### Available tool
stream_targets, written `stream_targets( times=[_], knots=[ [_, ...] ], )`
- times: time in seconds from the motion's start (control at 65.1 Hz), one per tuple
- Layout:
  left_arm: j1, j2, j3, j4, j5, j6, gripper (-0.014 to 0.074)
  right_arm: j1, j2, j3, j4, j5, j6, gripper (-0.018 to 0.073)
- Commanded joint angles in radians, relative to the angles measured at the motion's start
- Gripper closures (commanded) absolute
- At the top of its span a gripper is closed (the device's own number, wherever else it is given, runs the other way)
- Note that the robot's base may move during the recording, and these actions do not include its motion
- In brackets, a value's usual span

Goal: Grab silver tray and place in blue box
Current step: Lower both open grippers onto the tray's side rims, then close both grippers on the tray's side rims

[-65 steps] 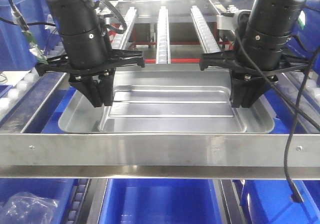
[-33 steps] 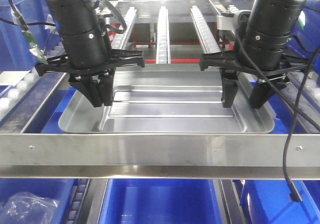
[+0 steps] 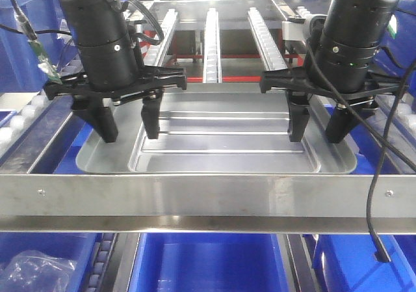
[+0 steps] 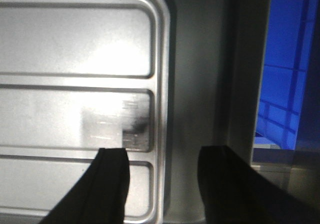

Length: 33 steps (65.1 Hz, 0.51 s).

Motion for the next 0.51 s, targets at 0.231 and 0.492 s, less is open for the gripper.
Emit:
stream_targets(
  times=[0.231, 0.492],
  knots=[
    [-0.009, -0.054, -0.031, -0.001, -0.015, 0.000, 0.0272, -0.002, -0.043, -0.039, 0.001, -0.049, -0.010, 0.0125],
    [-0.009, -0.015, -0.031, -0.001, -0.041, 0.000, 0.0318, -0.002, 0.000, -0.039, 0.001, -0.062, -0.010, 0.0125]
  ],
)
